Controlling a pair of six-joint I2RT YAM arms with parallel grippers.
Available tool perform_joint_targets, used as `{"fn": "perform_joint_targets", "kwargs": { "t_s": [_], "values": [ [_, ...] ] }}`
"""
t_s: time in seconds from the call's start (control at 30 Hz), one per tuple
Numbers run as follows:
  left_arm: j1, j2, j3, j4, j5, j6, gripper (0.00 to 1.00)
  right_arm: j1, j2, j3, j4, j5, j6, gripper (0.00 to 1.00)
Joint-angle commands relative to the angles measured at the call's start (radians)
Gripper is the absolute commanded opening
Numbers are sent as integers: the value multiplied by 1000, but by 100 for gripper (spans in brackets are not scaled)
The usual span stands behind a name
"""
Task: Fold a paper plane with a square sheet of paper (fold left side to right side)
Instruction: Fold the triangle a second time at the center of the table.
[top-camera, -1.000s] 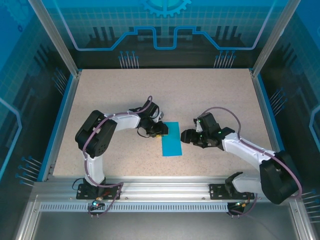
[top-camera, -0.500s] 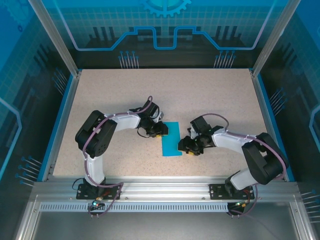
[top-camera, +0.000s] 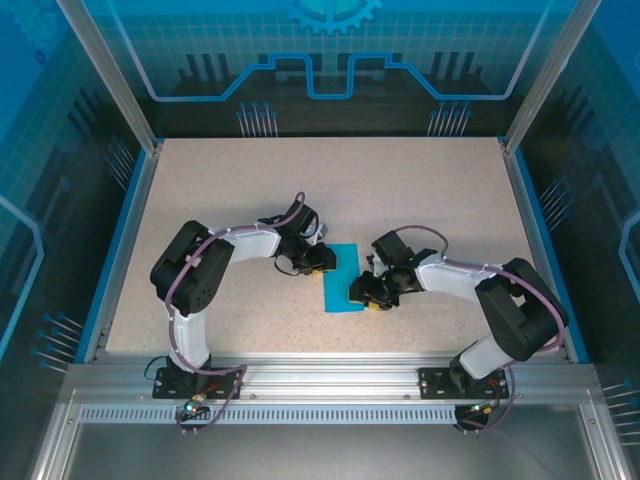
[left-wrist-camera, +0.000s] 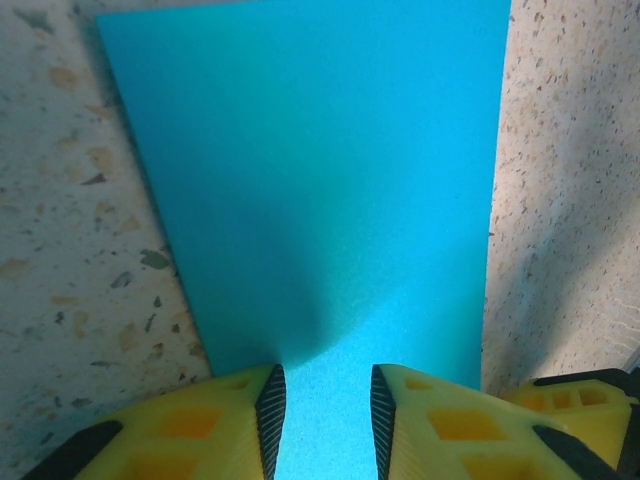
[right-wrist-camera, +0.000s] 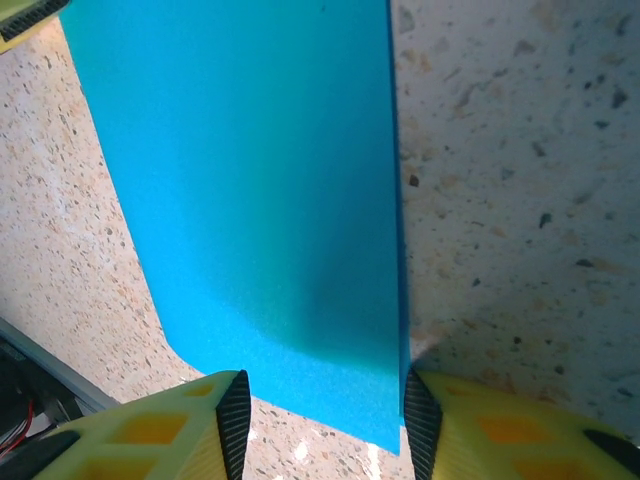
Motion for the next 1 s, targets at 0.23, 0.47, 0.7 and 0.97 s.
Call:
{"fn": "perform_joint_targets", "kwargs": {
  "t_s": [0.23, 0.47, 0.7, 0.97],
  "values": [
    [-13, -40, -25, -11, 4, 23, 41, -8, -11, 14, 80, -42, 35, 46],
    [-12, -202, -84, 66, -15, 56, 56, -54, 2, 12, 130, -103, 59, 47],
    [-49, -423, -226, 126, -63, 124, 66, -99, 29, 48, 146, -152, 61, 46],
    [-269, -575, -263, 12, -282, 269, 73, -122, 69, 137, 73, -173, 36, 44]
  ]
}}
